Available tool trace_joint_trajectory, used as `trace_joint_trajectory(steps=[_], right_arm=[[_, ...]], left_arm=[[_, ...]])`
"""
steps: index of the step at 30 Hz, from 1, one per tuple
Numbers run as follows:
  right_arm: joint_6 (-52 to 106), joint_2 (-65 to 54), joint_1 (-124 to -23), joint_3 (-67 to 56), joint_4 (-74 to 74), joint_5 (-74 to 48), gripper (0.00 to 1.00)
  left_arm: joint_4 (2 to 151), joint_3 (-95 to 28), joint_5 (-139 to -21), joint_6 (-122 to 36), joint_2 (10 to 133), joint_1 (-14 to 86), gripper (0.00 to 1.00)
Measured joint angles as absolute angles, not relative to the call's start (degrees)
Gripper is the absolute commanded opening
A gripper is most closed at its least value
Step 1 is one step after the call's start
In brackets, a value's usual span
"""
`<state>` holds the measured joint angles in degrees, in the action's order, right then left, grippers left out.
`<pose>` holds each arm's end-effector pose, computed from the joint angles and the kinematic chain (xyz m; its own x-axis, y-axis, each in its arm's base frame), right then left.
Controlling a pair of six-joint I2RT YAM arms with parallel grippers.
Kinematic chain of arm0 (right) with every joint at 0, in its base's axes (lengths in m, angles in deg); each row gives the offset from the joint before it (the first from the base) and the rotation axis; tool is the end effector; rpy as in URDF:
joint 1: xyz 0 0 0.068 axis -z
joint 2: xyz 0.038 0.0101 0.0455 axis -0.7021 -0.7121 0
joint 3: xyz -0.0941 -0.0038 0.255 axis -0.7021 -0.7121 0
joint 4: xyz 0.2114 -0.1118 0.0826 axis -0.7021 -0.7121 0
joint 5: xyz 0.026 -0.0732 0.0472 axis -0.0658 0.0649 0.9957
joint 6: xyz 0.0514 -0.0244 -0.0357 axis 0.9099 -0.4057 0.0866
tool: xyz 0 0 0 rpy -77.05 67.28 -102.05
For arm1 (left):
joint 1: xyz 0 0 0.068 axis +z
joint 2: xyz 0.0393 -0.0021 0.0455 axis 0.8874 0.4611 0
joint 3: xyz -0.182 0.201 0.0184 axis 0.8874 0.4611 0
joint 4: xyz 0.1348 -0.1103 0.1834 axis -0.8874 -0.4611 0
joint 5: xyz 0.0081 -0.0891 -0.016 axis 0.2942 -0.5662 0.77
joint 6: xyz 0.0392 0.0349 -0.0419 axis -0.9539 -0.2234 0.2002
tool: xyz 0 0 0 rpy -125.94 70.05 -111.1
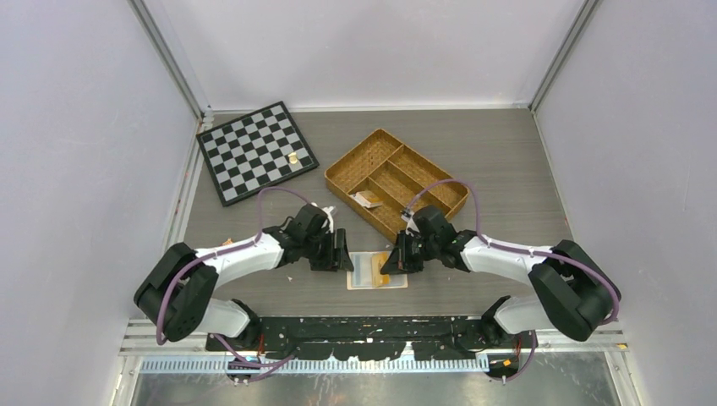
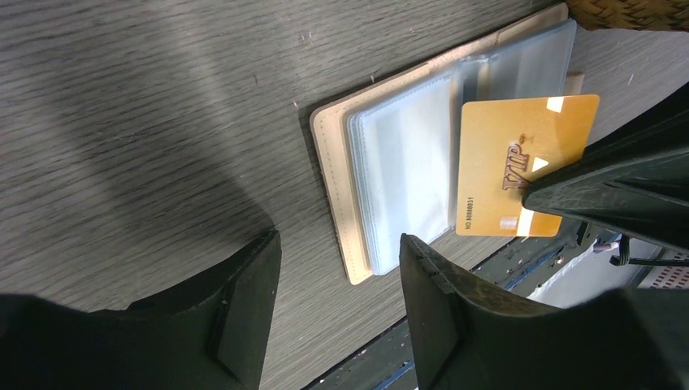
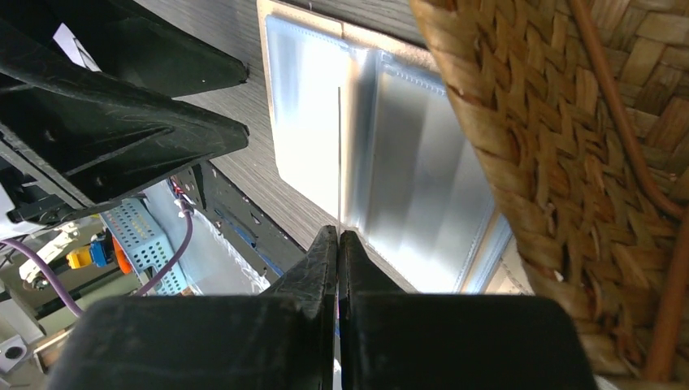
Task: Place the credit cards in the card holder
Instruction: Insert the credit card into the card holder.
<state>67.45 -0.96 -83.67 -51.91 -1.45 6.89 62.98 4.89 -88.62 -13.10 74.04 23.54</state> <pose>0.1737 0.1728 0.1450 -0.9805 0.0420 -0.1920 -0.1109 0.6884 0.7168 0.1821 -0.1676 0.1456 -0.9638 -0.0348 -0.2644 0.1223 0.8234 -0.5541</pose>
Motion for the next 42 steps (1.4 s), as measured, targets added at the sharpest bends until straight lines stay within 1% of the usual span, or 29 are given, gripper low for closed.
trace_joint_trajectory(steps=[5,16,26,30,33,37,42], right_arm=[[67.52,-2.09,-83.84,-52.15,-0.16,7.26,0.00],[68.07,-4.50,-83.86,-52.17,0.91,7.33,0.00],[68.79,-5.13,-83.86,-52.17,2.09,7.15,0.01],[69.16,-5.22,-83.86,-52.17,2.44,6.60,0.00],[69.66,-5.22,-83.86,-52.17,2.64,6.21,0.00],[70.03,-5.24,-83.91,-52.17,2.83,5.49,0.01],[70.05,-5.79,-83.91,-52.15,3.60,5.31,0.01]], left_arm=[[63.24,4.49,-88.40,-13.12,74.67,23.15,0.54],[63.31,3.16,-87.46,-13.31,76.47,22.27,0.50],[63.77,1.83,-86.06,-13.73,78.43,21.03,0.43],[64.16,1.24,-85.36,-14.10,79.29,20.39,0.38],[64.10,0.78,-84.29,-14.36,79.86,19.87,0.31],[63.20,-0.25,-82.67,-14.58,80.86,19.34,0.25],[63.13,-1.30,-82.06,-14.56,82.06,18.95,0.22]])
